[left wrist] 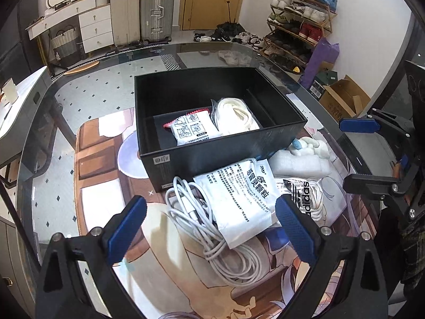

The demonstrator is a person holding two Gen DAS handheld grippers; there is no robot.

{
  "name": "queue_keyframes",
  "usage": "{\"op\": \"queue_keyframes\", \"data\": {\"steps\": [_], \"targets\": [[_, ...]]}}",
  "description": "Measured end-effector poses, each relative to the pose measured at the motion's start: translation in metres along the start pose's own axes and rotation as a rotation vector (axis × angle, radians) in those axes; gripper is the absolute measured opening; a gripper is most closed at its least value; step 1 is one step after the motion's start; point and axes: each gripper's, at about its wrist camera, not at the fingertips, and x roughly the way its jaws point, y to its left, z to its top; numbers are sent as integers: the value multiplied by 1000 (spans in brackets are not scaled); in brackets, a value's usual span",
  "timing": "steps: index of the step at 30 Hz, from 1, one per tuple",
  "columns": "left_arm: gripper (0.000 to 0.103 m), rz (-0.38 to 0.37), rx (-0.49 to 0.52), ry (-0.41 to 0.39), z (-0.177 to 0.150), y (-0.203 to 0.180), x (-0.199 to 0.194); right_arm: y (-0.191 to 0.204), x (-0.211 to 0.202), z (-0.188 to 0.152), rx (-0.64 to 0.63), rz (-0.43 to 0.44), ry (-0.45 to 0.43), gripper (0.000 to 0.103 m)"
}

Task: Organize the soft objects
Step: 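Withdraw both tools from the box and move the right tool to the white foam strip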

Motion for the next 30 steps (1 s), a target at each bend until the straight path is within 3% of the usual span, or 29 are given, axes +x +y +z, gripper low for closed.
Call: {"op": "queue_keyframes", "data": {"steps": [18,22,30], "targets": [[98,-11,52,99,-10,-12,14,7,24,-5,-51,-57,64,90],[98,-23,28,128,-12,-8,20,5,30,-5,-47,-48,89,77],[98,-52,6,164,-16,-3,25,3,36,-8,-34,-42,116,71]]}}
